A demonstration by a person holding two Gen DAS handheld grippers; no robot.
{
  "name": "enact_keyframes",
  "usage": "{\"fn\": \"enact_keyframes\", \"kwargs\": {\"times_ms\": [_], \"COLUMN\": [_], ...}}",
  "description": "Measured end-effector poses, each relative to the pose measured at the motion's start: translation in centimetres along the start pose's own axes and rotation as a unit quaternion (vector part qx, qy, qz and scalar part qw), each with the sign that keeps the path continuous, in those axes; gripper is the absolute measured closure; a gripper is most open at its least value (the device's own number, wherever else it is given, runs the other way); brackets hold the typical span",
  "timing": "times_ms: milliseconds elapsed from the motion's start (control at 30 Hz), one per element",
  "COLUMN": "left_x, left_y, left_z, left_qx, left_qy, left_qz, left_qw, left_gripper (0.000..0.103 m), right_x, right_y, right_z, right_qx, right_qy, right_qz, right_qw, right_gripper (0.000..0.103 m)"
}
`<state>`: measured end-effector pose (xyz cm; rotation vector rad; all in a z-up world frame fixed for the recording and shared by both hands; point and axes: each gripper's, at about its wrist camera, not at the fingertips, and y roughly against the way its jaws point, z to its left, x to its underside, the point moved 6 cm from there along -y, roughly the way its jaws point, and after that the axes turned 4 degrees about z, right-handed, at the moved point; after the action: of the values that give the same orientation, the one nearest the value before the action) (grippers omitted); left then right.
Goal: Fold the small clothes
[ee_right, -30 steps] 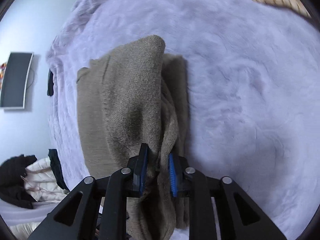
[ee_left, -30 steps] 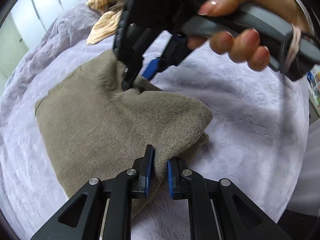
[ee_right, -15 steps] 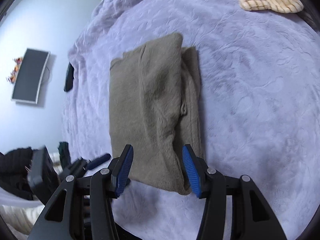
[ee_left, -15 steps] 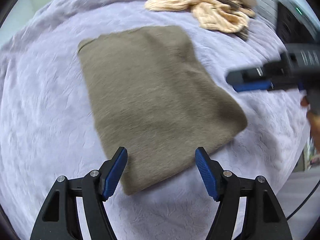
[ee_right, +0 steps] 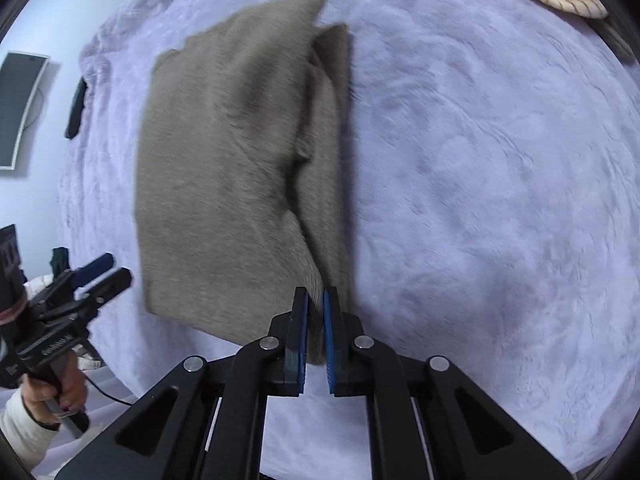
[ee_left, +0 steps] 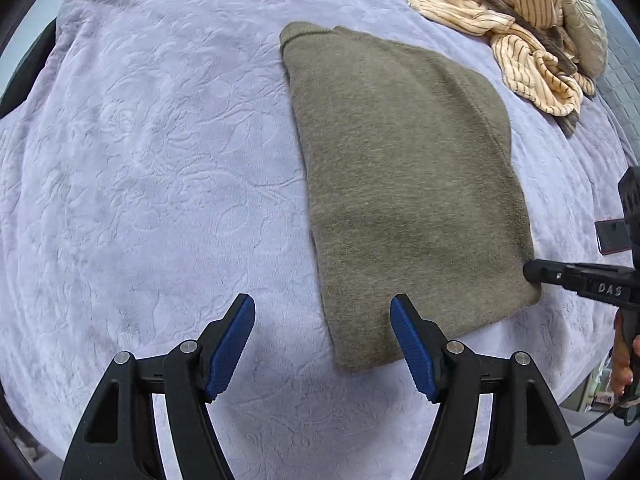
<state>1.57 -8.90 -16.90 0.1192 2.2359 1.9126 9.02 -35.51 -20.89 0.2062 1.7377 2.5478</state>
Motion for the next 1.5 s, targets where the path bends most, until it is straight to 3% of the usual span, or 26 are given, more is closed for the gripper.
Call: {"fn": "enact_keyframes", "kwargs": {"times_ms": [233, 367, 567, 700, 800, 867, 967, 1067, 1167, 1433, 1467, 1500], "left_x": [0.5, 0.6, 0.7, 1.0, 1.1, 1.0, 0.9, 0.8, 0.4, -1.2, -1.3, -1.5], "left_y": [-1.4, -1.5, -1.3, -1.1, -1.2, -1.5, -1.7, -2.0, -2.2, -2.8, -2.7, -2.7], "left_z": [0.0, 0.2, 0.2, 0.7, 0.9, 0.8, 0.9, 1.4, 2.0, 2.3, 2.0, 1.8], "left_qx": [-0.003, -0.008, -0.010, -0.013, -0.013, -0.018, -0.015, 0.004, 0.029, 0.087, 0.100, 0.110], "left_qy": [0.011, 0.010, 0.012, 0.013, 0.012, 0.014, 0.014, 0.024, 0.031, 0.021, 0.021, 0.020], "left_qz": [0.026, 0.033, 0.034, 0.032, 0.037, 0.039, 0.038, 0.046, 0.049, 0.060, 0.060, 0.059], "left_qw": [0.9996, 0.9994, 0.9993, 0.9993, 0.9991, 0.9990, 0.9991, 0.9986, 0.9979, 0.9942, 0.9929, 0.9920], "left_gripper": [0.032, 0.032, 0.032, 0.032, 0.030, 0.004, 0.004, 0.004, 0.004, 0.004, 0.004, 0.004], "right_x": [1.0, 1.4, -0.1, -2.0, -2.9, -3.3, -4.0, -4.0, -4.1, -4.7, -4.8, -4.9], "right_y": [-1.0, -0.4, 2.8, 3.7, 2.7, 1.6, -0.4, -1.7, -0.8, 1.3, 1.7, 2.0], "right_z": [-1.4, -1.1, 2.8, 5.5, 7.3, 8.1, 8.2, 5.9, 4.8, 3.9, 3.8, 3.8], "right_qx": [-0.014, 0.008, 0.086, 0.069, 0.050, 0.043, 0.037, 0.030, -0.008, -0.028, -0.036, -0.043], "right_qy": [-0.030, -0.021, 0.033, 0.060, 0.071, 0.075, 0.072, 0.037, 0.019, 0.051, 0.051, 0.049], "right_qz": [0.005, 0.010, -0.040, -0.066, -0.061, -0.053, -0.035, -0.010, -0.016, -0.018, -0.021, -0.025], "right_qw": [0.999, 1.000, 0.995, 0.994, 0.994, 0.995, 0.996, 0.999, 1.000, 0.998, 0.998, 0.998], "right_gripper": [0.095, 0.095, 0.091, 0.091, 0.091, 0.091, 0.091, 0.091, 0.091, 0.091, 0.090, 0.082]}}
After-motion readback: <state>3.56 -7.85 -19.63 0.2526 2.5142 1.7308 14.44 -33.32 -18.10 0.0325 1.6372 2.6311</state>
